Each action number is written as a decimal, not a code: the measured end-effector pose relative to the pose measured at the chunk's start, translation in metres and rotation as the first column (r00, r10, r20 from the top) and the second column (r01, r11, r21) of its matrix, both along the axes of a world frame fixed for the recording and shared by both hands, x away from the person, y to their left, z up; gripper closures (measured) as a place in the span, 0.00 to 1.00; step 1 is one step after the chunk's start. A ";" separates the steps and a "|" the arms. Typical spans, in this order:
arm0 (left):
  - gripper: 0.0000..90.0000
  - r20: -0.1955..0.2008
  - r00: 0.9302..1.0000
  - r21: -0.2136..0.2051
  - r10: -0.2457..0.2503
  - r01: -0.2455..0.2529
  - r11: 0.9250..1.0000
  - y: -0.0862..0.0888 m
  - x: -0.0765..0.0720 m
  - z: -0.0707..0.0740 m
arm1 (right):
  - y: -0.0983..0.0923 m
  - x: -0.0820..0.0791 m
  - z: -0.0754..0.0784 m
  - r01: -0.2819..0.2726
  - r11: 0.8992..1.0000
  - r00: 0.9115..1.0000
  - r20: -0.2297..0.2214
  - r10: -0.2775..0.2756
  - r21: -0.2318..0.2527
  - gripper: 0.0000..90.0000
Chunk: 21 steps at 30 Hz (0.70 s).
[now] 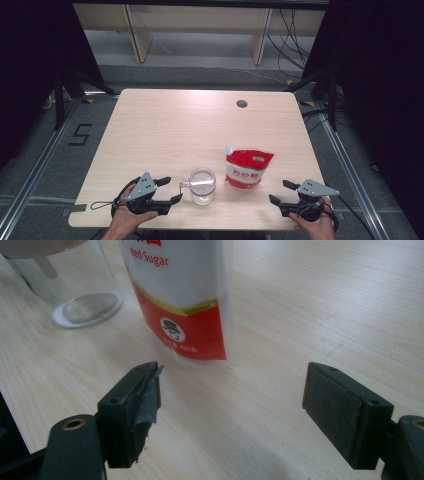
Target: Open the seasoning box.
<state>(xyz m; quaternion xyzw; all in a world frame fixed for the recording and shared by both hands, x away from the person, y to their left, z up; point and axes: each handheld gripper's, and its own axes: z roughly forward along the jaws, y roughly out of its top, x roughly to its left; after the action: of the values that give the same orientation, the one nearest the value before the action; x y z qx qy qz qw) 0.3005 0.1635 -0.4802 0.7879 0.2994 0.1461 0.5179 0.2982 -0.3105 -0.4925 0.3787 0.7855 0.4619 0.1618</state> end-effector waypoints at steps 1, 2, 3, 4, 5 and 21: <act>0.35 0.001 1.000 -0.002 -0.001 0.001 1.000 0.001 0.000 0.002 | 0.000 0.000 0.000 -0.001 1.000 1.000 0.006 0.001 -0.002 0.27; 0.35 0.008 1.000 -0.007 0.003 -0.003 1.000 0.002 0.000 0.004 | 0.000 0.001 0.000 -0.013 1.000 1.000 0.022 0.013 -0.008 0.27; 0.36 0.005 1.000 -0.017 0.011 -0.011 1.000 0.003 -0.001 0.005 | 0.000 0.001 0.000 -0.015 1.000 1.000 0.023 0.015 -0.013 0.27; 0.37 0.006 1.000 -0.016 0.016 -0.016 1.000 0.004 -0.001 0.007 | 0.000 0.002 0.000 -0.022 1.000 0.999 0.026 0.022 -0.020 0.28; 0.37 0.008 1.000 -0.037 0.011 -0.011 0.999 0.004 -0.001 0.008 | 0.000 0.002 0.000 -0.022 1.000 0.999 0.026 0.022 -0.020 0.28; 0.99 0.045 0.999 -0.085 0.002 0.002 0.996 0.002 -0.007 0.021 | 0.011 -0.012 0.004 -0.087 0.996 0.996 -0.026 0.087 -0.006 0.28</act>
<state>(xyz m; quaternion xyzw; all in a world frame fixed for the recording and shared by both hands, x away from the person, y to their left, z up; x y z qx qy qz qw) 0.2937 0.1657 -0.4592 0.7617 0.2937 0.1510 0.5575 0.2863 -0.2995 -0.4880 0.3494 0.8049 0.4609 0.1327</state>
